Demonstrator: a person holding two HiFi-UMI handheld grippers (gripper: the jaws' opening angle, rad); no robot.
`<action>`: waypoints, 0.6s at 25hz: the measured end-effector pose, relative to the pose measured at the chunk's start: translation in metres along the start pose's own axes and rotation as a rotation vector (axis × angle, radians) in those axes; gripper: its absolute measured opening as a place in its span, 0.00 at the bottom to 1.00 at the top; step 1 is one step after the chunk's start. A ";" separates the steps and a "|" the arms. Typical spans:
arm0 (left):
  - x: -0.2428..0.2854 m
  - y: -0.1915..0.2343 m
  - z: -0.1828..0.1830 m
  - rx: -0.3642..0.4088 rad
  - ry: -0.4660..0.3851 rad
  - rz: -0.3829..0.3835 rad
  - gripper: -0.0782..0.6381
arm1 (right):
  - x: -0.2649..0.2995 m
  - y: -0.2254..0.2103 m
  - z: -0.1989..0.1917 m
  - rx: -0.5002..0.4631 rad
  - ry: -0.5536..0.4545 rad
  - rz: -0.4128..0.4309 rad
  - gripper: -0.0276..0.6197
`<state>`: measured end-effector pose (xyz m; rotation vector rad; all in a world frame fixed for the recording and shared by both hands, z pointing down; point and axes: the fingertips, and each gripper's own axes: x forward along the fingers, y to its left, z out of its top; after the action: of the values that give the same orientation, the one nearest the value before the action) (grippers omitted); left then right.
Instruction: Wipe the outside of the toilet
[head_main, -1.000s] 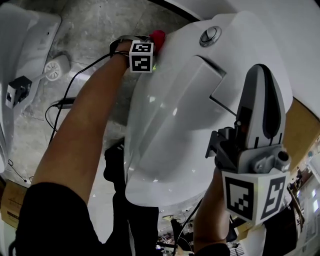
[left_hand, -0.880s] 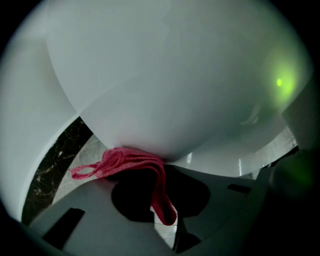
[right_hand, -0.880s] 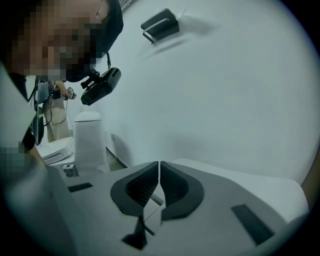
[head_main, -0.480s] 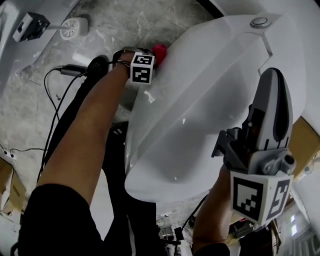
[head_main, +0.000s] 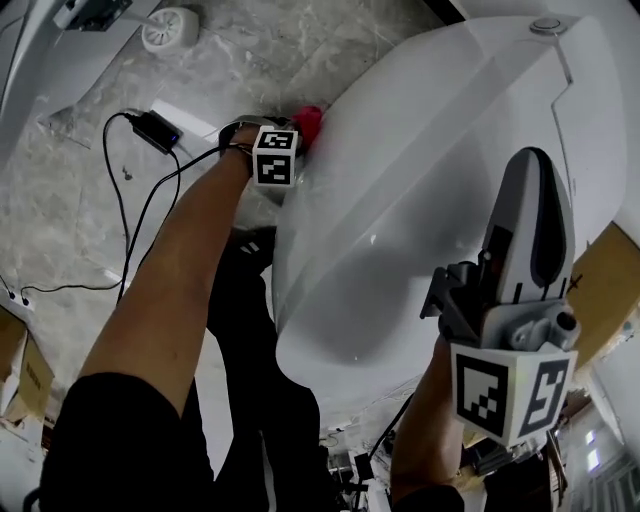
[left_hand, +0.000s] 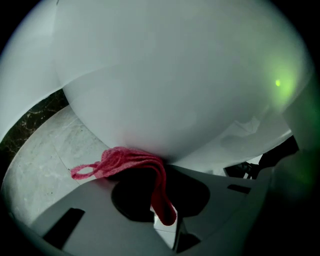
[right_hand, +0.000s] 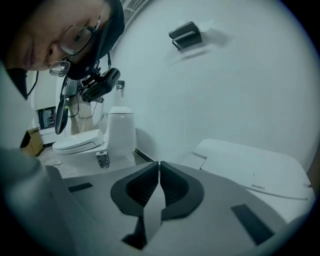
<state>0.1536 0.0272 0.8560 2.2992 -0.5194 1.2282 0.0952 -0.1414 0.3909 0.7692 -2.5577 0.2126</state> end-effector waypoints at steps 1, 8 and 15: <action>0.000 -0.008 -0.003 0.010 0.008 -0.011 0.19 | -0.003 0.005 -0.002 0.010 0.002 -0.001 0.10; -0.029 -0.116 -0.029 0.353 0.119 -0.271 0.19 | -0.046 0.021 -0.010 0.080 0.015 -0.067 0.10; -0.174 -0.172 0.015 0.092 -0.105 -0.294 0.19 | -0.121 0.037 0.027 0.122 0.026 -0.111 0.10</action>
<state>0.1641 0.1764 0.6619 2.4216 -0.1530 1.0122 0.1541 -0.0593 0.3096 0.9451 -2.4864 0.3426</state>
